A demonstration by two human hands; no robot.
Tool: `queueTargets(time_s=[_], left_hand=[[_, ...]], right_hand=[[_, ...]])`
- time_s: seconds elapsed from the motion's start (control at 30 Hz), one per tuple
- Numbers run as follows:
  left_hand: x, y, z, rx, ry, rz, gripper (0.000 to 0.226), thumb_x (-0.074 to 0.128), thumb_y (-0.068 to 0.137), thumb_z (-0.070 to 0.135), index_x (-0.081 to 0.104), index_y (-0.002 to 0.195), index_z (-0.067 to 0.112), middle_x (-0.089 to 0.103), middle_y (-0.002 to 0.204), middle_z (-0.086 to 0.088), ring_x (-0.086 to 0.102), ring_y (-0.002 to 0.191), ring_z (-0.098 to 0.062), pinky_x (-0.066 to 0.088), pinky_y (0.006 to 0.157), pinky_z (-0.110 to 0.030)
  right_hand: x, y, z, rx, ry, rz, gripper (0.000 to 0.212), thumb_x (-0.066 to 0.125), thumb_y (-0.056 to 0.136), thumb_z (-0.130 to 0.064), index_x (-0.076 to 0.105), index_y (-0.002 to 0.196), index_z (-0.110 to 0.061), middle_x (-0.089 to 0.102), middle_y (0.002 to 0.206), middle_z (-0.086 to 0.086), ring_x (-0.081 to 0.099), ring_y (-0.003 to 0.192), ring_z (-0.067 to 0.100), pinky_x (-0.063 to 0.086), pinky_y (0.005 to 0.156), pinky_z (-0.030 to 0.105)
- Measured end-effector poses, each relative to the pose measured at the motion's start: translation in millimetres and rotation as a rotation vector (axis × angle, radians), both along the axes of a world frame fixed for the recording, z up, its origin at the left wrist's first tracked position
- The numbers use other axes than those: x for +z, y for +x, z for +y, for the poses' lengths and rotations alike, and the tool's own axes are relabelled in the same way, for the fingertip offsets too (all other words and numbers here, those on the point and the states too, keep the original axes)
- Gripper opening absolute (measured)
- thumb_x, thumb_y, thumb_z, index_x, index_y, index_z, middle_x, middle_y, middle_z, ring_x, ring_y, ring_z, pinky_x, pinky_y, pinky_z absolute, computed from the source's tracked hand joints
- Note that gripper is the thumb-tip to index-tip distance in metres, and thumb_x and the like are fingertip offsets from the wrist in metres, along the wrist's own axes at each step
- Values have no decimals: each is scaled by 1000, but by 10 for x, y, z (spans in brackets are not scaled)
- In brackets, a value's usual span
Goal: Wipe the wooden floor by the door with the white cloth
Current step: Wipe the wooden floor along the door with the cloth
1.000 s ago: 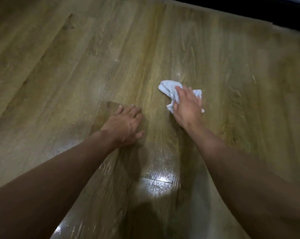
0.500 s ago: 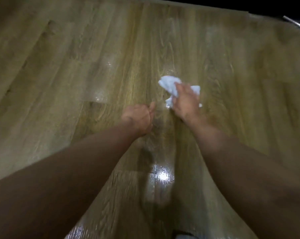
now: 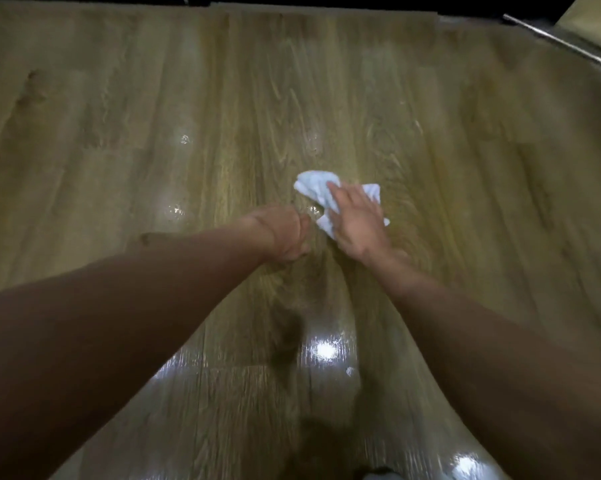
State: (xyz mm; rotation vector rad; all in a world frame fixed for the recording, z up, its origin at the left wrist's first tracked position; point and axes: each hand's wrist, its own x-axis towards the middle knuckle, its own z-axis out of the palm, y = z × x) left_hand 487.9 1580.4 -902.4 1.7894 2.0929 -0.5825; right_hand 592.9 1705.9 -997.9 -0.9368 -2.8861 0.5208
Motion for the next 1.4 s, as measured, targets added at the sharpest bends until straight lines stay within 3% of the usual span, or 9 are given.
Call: queueTargets(time_s=[0.2, 0.4, 0.57, 0.73, 0.87, 1.03, 1.13, 1.3, 1.4], left_hand=[[-248, 151, 149, 42, -46, -25, 64, 38, 95, 56, 40, 141, 12, 44, 144, -9, 43, 131, -29, 37, 106, -39], [-303, 423, 357, 95, -178, 66, 74, 52, 87, 58, 36, 143, 14, 31, 151, -19, 29, 139, -39, 38, 104, -49], [-132, 426, 476, 106, -69, 6, 63, 48, 90, 60, 46, 137, 17, 47, 139, -5, 44, 130, -27, 41, 99, -37], [-67, 495, 634, 141, -43, -10, 61, 41, 95, 54, 40, 140, 12, 45, 141, -7, 43, 131, -28, 41, 101, -39], [-186, 553, 829, 292, -58, -100, 80, 42, 86, 67, 28, 142, 12, 45, 141, -11, 46, 127, -36, 44, 99, -48], [-352, 725, 1001, 262, -187, 12, 88, 38, 86, 70, 18, 151, 14, 22, 156, -11, 31, 137, -41, 37, 102, -57], [-287, 790, 1059, 157, -84, 18, 77, 46, 87, 63, 34, 144, 12, 31, 150, -20, 33, 137, -36, 34, 106, -45], [-189, 714, 1085, 98, -72, -106, 89, 51, 86, 61, 2, 152, 27, 45, 134, -28, 36, 133, -40, 32, 108, -40], [-214, 735, 1207, 44, -126, -72, 92, 51, 84, 63, 0, 152, 28, 55, 128, -16, 40, 127, -37, 34, 104, -40]], right_hand=[[-93, 1071, 141, -22, 53, 47, 51, 44, 94, -36, 39, 143, -23, 43, 147, 3, 36, 138, 23, 35, 108, 44], [-12, 623, 513, -333, 45, -34, 52, 40, 98, -37, 34, 144, -16, 38, 148, 9, 27, 140, 31, 23, 112, 50], [33, 1181, 355, 34, -1, -14, 56, 28, 97, -47, 36, 145, -20, 37, 151, 5, 27, 143, 26, 25, 113, 46], [-7, 1445, 860, -153, 10, 53, 57, 32, 94, -47, 45, 140, -17, 46, 145, 7, 38, 136, 27, 27, 114, 41], [80, 915, 1038, -299, -25, -6, 52, 40, 94, -36, 40, 142, -15, 43, 145, 8, 34, 136, 31, 28, 109, 51], [1, 1179, 549, -1, 41, 40, 46, 42, 100, -33, 36, 145, -27, 37, 152, -1, 24, 144, 23, 20, 113, 43], [-62, 1703, 780, 118, 100, 49, 44, 42, 99, -32, 40, 143, -27, 43, 147, -2, 32, 140, 20, 29, 112, 42], [-112, 1521, 1522, -342, 94, 45, 44, 33, 96, -36, 45, 136, -20, 51, 138, 7, 39, 133, 30, 31, 108, 53], [-72, 1215, 1305, -284, 65, 51, 53, 30, 90, -34, 46, 139, -21, 49, 142, 5, 37, 136, 28, 25, 111, 51]])
